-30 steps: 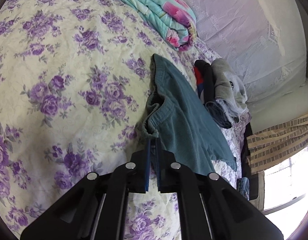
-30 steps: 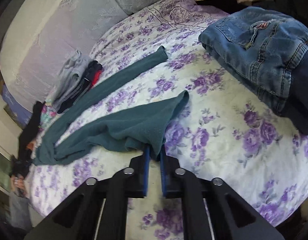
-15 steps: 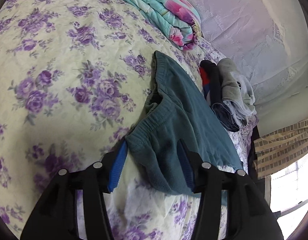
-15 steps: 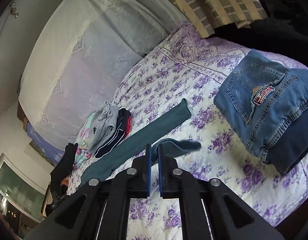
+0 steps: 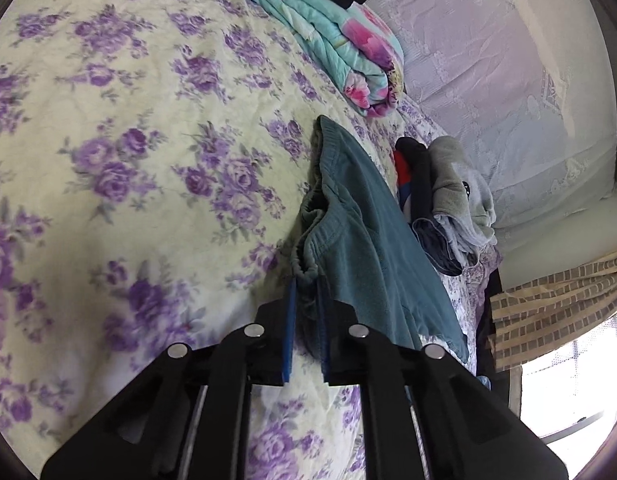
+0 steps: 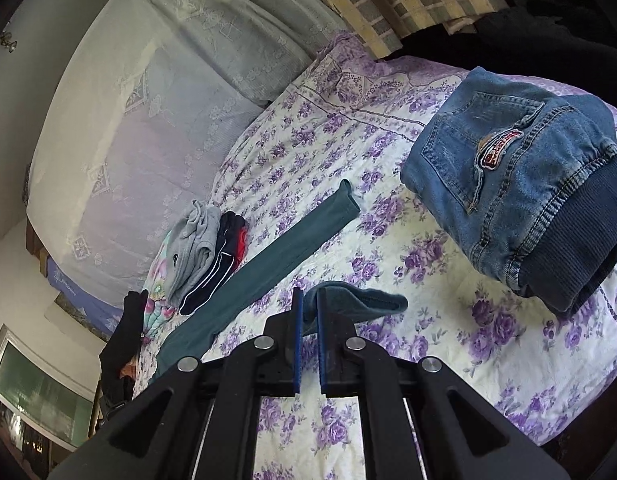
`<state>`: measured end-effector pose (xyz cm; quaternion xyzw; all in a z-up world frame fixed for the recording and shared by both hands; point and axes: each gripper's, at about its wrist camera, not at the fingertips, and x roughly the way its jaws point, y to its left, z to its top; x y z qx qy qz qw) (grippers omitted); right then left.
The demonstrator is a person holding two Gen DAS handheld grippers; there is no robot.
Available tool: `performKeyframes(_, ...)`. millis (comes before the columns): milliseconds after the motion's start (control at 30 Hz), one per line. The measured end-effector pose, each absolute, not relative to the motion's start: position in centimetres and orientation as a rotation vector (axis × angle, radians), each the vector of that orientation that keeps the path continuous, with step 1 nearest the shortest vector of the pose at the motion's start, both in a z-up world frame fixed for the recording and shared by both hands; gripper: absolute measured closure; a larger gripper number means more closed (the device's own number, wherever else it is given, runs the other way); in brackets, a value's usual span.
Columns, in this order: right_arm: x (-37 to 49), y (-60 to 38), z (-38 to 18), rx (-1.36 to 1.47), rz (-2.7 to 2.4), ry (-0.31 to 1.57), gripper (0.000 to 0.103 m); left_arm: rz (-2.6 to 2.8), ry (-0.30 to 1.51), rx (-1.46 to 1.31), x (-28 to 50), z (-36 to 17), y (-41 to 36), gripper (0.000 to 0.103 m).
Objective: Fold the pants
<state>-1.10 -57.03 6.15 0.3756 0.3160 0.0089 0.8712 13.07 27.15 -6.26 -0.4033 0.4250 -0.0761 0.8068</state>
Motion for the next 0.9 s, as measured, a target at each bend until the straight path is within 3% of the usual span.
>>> performKeyframes(200,-1.0,-57.1,6.1,0.787,0.019,0.663,0.097,-0.114,0.925,-0.822,12.3,-6.1,27.5,0.093)
performKeyframes(233,-1.0,-57.0,6.1,0.783,0.018,0.664,0.097,-0.078,0.939,-0.805,12.0,-6.2,27.5,0.089)
performKeyframes(300,-1.0,-57.0,6.1,0.779,0.018,0.666,0.097,-0.043,0.947,-0.787,11.4,-6.5,27.4,0.048)
performKeyframes(467,-0.8,-56.9,5.9,0.782,0.014,0.676,0.097,-0.102,0.923,-0.849,12.0,-6.8,27.3,0.042)
performKeyframes(533,-0.8,-56.9,5.8,0.784,0.014,0.676,0.097,-0.13,0.934,-0.877,13.2,-7.3,27.0,0.042)
performKeyframes(567,-0.7,-56.9,5.9,0.783,0.014,0.676,0.097,-0.15,0.931,-0.893,13.8,-7.5,26.7,0.051)
performKeyframes(600,-0.8,-56.9,5.9,0.784,0.012,0.675,0.097,-0.175,0.929,-0.903,14.3,-7.7,26.4,0.075)
performKeyframes(633,-0.8,-56.9,5.8,0.786,0.011,0.675,0.097,-0.201,0.934,-0.916,14.7,-8.0,26.1,0.089)
performKeyframes(667,-0.8,-56.9,5.8,0.789,0.011,0.674,0.097,-0.228,0.935,-0.946,14.9,-8.4,26.0,0.093)
performKeyframes(900,-1.0,-57.4,5.8,0.811,0.006,0.663,0.097,-0.246,0.81,-0.948,11.8,-4.1,26.9,0.095)
